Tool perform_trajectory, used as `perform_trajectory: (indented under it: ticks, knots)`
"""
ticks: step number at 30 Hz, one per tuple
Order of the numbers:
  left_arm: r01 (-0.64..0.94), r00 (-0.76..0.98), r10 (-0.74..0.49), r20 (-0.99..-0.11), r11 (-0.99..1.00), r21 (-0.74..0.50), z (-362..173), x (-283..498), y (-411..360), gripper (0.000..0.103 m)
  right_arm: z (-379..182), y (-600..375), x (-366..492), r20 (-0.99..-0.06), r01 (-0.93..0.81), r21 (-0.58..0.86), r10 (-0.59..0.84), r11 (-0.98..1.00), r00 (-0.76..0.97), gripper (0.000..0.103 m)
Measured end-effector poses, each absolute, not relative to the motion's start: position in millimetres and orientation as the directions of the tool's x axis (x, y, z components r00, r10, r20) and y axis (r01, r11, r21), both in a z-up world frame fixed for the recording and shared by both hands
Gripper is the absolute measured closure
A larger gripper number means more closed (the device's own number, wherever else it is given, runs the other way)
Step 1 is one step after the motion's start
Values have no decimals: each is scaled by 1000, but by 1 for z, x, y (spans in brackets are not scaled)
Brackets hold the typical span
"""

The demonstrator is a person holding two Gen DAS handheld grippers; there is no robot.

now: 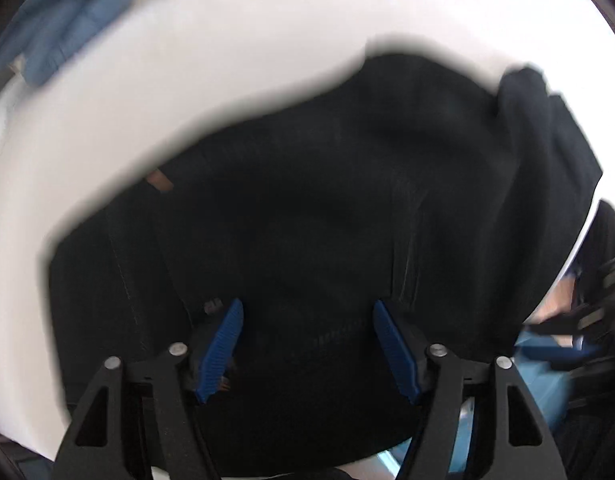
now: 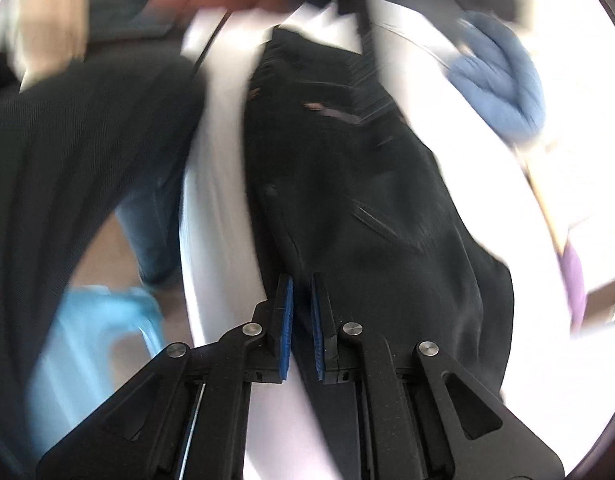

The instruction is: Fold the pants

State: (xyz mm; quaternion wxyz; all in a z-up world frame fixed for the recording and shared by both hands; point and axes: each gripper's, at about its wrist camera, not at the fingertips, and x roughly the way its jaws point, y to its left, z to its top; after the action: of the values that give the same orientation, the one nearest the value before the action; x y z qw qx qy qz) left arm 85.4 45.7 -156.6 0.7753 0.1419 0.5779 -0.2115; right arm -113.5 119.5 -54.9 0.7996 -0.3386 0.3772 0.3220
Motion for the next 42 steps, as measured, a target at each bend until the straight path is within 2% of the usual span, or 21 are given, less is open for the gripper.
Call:
perform_trajectory:
  ticks: [2,4,5,8,9,11,12,13,15,18,21,24,26,27,28,29,30,31,36,40,42]
  knots:
    - [476,284,-158,-946,879,-4,-160,86,45,28,-40,78,-103,-822,-680,-135,302,721,483,95]
    - [449,286,-147,-947,893,-4,-149,89,43,29,-27,13,-90,-801,-495,67,343,866,491,95]
    - [457,308,-158,-938,889,0,-141,87,39,32,-25,-22,-84,-783,-388,173,365,905,503,94]
    - [495,338,-188,-922,869,5,-127,81,26,30,-31,-126,-71,-733,-65,429,389,901,559,93]
    - [503,315,-190,-930,865,-6,-132,79,19,30,-35,-158,-68,-720,26,480,377,877,583,86]
    - [502,251,-158,-955,865,-11,-156,80,11,29,-40,-203,-65,-681,133,573,380,809,626,49]
    - [488,251,-161,-954,872,-19,-166,82,12,26,-43,-228,-66,-644,195,640,380,743,664,16]
    - [470,263,-189,-946,882,-46,-168,83,15,24,-44,-242,-66,-618,228,679,375,698,691,10]
    - [428,254,-226,-940,898,-100,-170,85,24,21,-50,-269,-62,-562,255,755,396,604,726,10]
    - [428,257,-202,-945,901,-76,-174,81,18,19,-61,-294,-50,-516,284,805,378,521,769,12]
    - [413,247,-201,-948,907,-84,-175,86,-16,16,-84,-318,-34,-545,390,818,355,422,760,25]
    - [408,252,-205,-946,909,-88,-179,90,-15,14,-99,-325,-17,-533,413,838,369,358,761,29]
    - [408,254,-206,-945,909,-88,-180,89,-1,13,-101,-323,-2,-567,432,814,367,389,738,30]
    - [406,255,-205,-945,910,-87,-181,88,-16,12,-100,-323,4,-572,432,810,369,397,733,36]
    - [405,257,-204,-945,910,-86,-183,87,-19,12,-100,-323,10,-575,430,808,378,402,726,50]
    - [404,259,-204,-944,911,-87,-183,86,-19,12,-100,-320,15,-592,444,797,382,410,710,57]
    - [403,260,-206,-943,911,-87,-182,85,-17,12,-100,-319,20,-618,467,778,377,421,690,73]
    - [402,263,-208,-942,911,-89,-183,85,-18,12,-98,-318,25,-636,483,764,371,428,677,77]
    - [402,266,-211,-940,911,-91,-177,81,-19,12,-63,-322,62,-690,537,720,372,439,621,77]
    - [403,266,-221,-938,910,-100,-176,76,-10,10,-17,-298,98,-660,449,735,382,508,647,75]
    - [404,267,-225,-937,909,-103,-177,78,-7,8,2,-288,117,-616,372,761,410,532,673,75]
